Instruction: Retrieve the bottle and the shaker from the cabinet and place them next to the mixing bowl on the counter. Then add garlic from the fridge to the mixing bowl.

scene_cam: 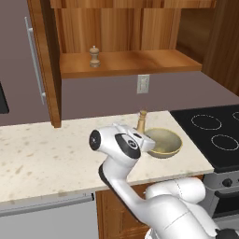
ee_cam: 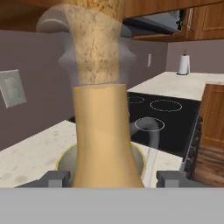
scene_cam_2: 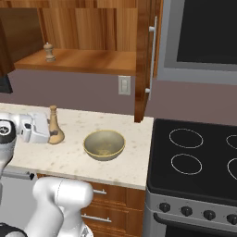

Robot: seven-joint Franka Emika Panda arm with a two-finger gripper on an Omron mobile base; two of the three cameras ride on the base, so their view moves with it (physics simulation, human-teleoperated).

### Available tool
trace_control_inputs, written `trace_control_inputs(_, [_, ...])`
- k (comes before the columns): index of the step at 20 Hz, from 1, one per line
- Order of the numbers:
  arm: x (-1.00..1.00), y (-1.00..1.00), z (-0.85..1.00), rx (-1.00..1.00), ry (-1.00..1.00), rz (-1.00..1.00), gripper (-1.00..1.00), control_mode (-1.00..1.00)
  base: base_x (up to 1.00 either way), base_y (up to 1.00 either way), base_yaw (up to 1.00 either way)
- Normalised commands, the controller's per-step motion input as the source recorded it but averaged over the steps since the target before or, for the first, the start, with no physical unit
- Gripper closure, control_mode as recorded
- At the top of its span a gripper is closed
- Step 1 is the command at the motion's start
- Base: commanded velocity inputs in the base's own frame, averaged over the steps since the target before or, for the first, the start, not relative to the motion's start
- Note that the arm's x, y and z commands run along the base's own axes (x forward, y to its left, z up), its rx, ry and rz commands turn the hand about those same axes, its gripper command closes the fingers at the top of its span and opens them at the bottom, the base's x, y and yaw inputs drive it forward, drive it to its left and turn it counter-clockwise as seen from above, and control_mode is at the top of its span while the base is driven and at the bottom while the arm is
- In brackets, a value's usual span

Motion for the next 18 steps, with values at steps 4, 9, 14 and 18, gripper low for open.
trace_control_inputs(4, [0.47,0.0,-0.05,0.0,0.05,-0.14,1.0,-1.0,0.0,0.0,0.0])
trace_control_inputs(9, [0.4,0.0,-0.03,0.0,0.05,-0.12,1.0,-1.0,0.0,0.0,0.0])
trace_control_inputs(14, [0.26,0.0,-0.08,0.0,0.05,-0.04,1.0,-1.0,0.0,0.0,0.0])
trace_control_inputs(18, [0.26,0.0,-0.13,0.0,0.03,-0.03,1.0,-1.0,0.0,0.0,0.0])
